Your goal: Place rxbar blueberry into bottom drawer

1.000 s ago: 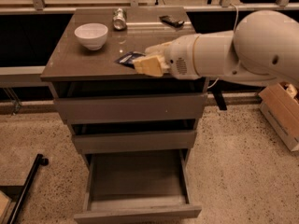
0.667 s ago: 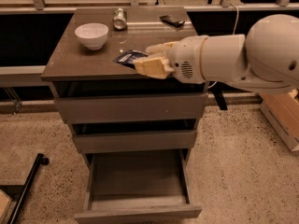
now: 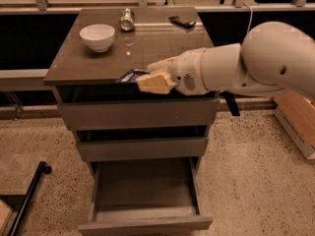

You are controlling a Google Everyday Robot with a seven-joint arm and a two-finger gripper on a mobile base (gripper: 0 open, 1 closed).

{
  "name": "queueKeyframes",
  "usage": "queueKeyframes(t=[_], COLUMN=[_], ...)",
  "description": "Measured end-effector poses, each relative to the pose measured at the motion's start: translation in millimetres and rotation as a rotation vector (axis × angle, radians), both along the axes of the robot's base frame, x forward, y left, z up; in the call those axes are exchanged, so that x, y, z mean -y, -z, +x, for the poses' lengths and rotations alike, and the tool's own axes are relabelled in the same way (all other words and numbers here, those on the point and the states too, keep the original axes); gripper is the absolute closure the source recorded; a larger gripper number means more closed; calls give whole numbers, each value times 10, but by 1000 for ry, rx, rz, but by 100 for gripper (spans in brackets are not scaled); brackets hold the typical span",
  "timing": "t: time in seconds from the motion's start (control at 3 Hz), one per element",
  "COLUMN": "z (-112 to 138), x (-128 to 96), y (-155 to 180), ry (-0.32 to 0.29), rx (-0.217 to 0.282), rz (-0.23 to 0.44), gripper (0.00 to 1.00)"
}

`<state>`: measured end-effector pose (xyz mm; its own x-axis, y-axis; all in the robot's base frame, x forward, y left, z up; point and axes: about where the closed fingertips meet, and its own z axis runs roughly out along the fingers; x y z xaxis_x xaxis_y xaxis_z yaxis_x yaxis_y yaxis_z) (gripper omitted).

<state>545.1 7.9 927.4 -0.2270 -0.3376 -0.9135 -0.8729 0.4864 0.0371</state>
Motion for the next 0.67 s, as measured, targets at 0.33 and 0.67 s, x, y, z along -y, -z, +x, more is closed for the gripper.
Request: queueKeyframes(t=[0.33,0.67], z=[-62,-101], x=[56,134], y=[515,1114], ry=[-17,-28], rx=[-92,-143], rz=[-65,-99], gripper=[100,100])
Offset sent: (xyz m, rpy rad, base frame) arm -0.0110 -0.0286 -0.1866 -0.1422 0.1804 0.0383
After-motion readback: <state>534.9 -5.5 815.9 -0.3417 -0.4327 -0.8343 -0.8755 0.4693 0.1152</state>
